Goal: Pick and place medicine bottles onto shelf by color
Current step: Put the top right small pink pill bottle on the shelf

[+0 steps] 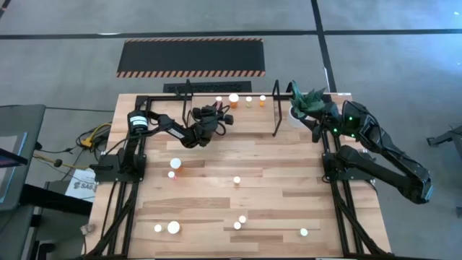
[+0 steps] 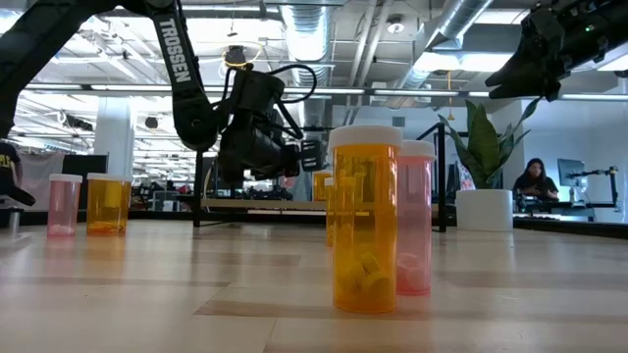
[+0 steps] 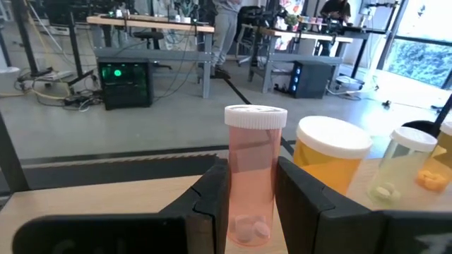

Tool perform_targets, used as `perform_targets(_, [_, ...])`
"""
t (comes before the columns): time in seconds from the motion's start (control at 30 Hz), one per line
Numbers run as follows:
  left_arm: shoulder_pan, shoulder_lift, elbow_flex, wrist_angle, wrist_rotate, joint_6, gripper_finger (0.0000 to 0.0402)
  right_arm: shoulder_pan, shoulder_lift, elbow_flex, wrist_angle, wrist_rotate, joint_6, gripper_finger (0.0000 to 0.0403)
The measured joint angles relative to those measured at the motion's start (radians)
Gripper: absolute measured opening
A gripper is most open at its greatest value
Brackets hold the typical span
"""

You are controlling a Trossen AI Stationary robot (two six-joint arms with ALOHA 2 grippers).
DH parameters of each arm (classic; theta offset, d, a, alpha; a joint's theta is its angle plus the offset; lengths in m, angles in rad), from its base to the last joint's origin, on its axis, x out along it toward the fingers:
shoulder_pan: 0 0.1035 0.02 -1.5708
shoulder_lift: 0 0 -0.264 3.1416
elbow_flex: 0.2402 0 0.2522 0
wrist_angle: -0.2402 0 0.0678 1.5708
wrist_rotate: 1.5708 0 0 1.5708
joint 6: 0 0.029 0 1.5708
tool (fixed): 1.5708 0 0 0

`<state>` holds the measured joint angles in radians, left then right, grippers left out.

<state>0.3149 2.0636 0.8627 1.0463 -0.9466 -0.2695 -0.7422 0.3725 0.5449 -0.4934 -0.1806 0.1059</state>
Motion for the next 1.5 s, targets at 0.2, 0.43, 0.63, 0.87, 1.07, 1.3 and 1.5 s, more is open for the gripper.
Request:
perform_targets(0.2, [0.000,0.000,0.000,-0.002,0.000,0.007,0.0076,0.000,0.000,0.000,0.000,0.000,0.000,0.0226])
perform_targets(0.43, [0.012,0.000,0.000,-0.002,0.007,-0.009,0.0076,0.000,0.000,0.000,0.000,0.000,0.000,0.0226])
perform_targets(0.63, [0.011,0.000,0.000,0.007,0.044,-0.046,0.0076,0.000,0.000,0.000,0.000,0.000,0.000,0.0226])
perform_targets(0.87, [-0.001,0.000,0.000,0.022,0.095,-0.018,0.0076,0.000,0.000,0.000,0.000,0.000,0.000,0.0226])
perform_targets(1.07, [0.001,0.000,0.000,0.023,0.103,-0.014,0.0076,0.000,0.000,0.000,0.000,0.000,0.000,0.0226])
perform_targets(1.3, [0.012,0.000,0.000,0.065,0.041,0.009,0.0076,0.000,0.000,0.000,0.000,0.000,0.000,0.0226])
perform_targets(1.5, [0.010,0.119,0.004,0.294,0.049,0.016,0.0076,0.000,0.000,0.000,0.000,0.000,0.000,0.0226])
